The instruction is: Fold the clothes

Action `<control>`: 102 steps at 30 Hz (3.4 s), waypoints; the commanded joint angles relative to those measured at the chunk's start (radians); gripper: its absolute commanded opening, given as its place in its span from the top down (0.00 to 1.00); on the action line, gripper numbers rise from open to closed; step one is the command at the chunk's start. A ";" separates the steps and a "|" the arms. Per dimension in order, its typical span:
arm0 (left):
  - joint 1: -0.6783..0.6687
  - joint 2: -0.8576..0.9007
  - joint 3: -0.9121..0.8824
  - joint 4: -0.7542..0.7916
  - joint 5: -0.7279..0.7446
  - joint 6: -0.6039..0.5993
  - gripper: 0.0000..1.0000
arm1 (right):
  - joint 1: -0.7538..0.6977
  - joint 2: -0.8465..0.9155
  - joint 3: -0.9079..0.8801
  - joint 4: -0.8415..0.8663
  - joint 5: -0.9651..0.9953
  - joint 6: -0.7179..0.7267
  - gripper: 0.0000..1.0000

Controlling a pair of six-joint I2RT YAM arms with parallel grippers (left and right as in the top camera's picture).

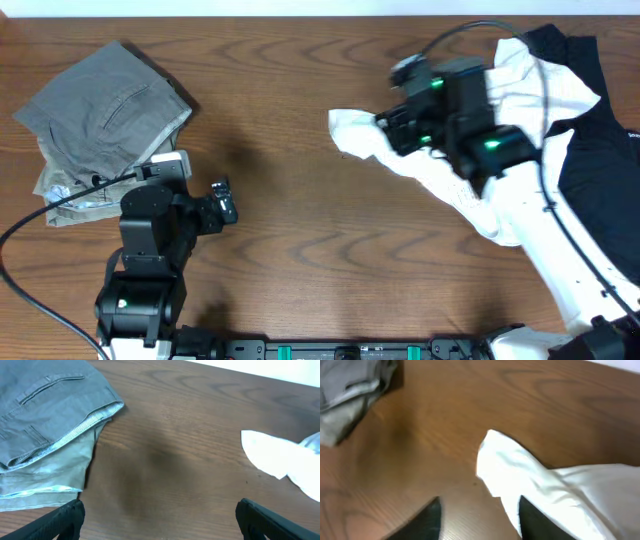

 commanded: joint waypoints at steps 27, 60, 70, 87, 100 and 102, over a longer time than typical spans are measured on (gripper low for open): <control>-0.436 0.737 0.152 0.481 0.273 -0.216 0.02 | -0.361 -0.216 0.011 -0.330 0.348 0.100 0.14; -0.563 1.347 0.309 1.086 0.151 -0.461 0.56 | -0.370 -0.216 0.011 -0.385 0.348 0.096 0.12; -0.471 1.285 0.310 0.960 0.156 -0.418 0.94 | -0.371 -0.216 0.011 -0.393 0.349 0.096 0.12; 0.007 0.871 0.310 0.420 0.325 -0.147 0.02 | -0.371 -0.215 0.010 -0.405 0.349 0.096 0.10; -0.275 0.871 0.310 -0.103 0.271 -0.122 0.02 | -0.371 -0.215 0.010 -0.406 0.349 0.096 0.07; -0.322 0.871 0.310 -0.149 0.271 -0.164 0.02 | -0.371 -0.214 0.009 -0.408 0.351 0.095 0.07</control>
